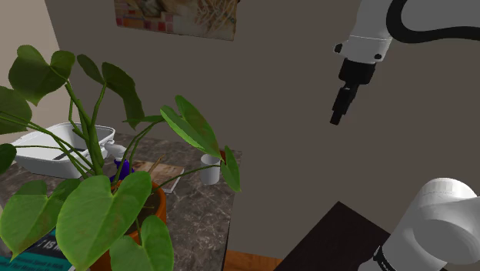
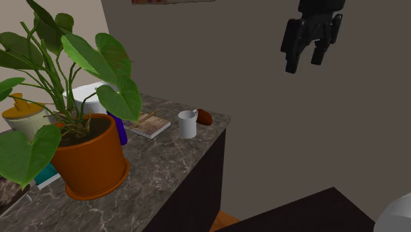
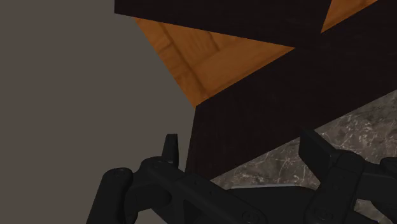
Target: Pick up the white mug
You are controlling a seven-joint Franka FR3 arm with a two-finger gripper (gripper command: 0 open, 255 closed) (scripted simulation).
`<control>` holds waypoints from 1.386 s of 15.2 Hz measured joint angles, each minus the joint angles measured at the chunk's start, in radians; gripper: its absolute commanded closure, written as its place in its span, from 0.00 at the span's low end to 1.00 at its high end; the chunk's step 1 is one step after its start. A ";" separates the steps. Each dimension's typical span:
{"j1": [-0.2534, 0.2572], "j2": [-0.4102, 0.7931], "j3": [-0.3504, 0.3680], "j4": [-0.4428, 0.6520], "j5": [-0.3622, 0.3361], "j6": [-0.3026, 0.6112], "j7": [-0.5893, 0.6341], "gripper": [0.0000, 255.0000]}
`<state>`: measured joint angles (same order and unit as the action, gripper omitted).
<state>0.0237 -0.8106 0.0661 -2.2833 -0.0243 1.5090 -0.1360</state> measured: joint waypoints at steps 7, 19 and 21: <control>0.007 0.112 0.061 -0.024 0.037 0.138 0.076 0.00; 0.006 0.481 0.198 0.057 0.048 0.439 0.261 0.00; 0.009 0.556 0.225 0.097 0.036 0.474 0.306 0.00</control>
<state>0.0328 -0.2546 0.2914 -2.1865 0.0116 1.9825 0.1697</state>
